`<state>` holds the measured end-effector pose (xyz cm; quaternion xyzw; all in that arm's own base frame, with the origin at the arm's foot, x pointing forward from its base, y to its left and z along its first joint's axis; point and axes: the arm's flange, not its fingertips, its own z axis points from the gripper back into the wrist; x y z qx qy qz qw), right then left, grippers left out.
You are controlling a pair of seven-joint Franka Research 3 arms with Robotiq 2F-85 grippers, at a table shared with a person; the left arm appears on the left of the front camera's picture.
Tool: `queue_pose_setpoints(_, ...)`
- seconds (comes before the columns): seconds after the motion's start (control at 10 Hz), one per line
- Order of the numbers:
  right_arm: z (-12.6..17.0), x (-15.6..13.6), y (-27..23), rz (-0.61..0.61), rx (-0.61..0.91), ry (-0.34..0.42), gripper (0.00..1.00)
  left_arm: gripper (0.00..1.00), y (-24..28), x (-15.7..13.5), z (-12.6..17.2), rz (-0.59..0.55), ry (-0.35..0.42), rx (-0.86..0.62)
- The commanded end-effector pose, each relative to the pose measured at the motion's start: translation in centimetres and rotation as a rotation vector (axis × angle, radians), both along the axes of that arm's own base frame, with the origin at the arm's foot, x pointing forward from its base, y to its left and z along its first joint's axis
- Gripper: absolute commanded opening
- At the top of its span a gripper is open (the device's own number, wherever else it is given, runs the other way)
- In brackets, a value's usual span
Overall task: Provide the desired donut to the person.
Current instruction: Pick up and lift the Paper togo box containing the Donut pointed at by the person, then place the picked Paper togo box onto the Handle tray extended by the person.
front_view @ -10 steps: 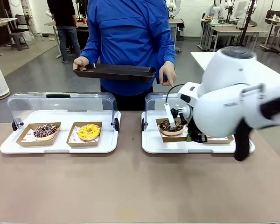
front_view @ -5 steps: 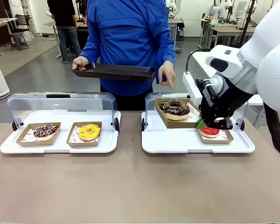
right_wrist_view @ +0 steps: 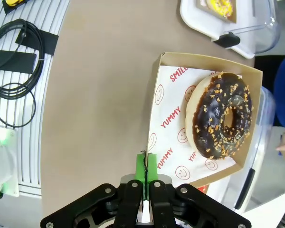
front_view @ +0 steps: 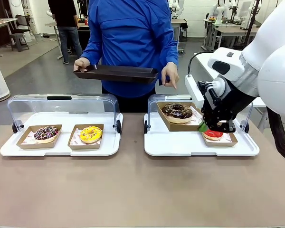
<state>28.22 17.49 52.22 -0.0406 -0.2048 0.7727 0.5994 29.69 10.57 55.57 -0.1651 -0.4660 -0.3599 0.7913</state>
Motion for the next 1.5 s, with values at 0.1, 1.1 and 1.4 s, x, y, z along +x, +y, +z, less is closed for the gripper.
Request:
queue_pose_setpoints(0.1, 0.06, -0.11, -0.01, 0.006, -0.001, 0.000, 0.00, 1.00, 0.03, -0.06, 0.00, -0.003, 0.002, -0.009)
queue_pose_setpoints(1.1, 0.06, -0.11, -0.01, 0.006, -0.001, 0.000, 0.00, 1.00, 0.03, -0.06, 0.00, -0.003, 0.002, -0.009)
queue_pose_setpoints(1.4, 0.06, -0.11, -0.01, 0.006, -0.001, 0.000, 0.00, 1.00, 0.03, -0.06, 0.00, -0.003, 0.002, -0.009)
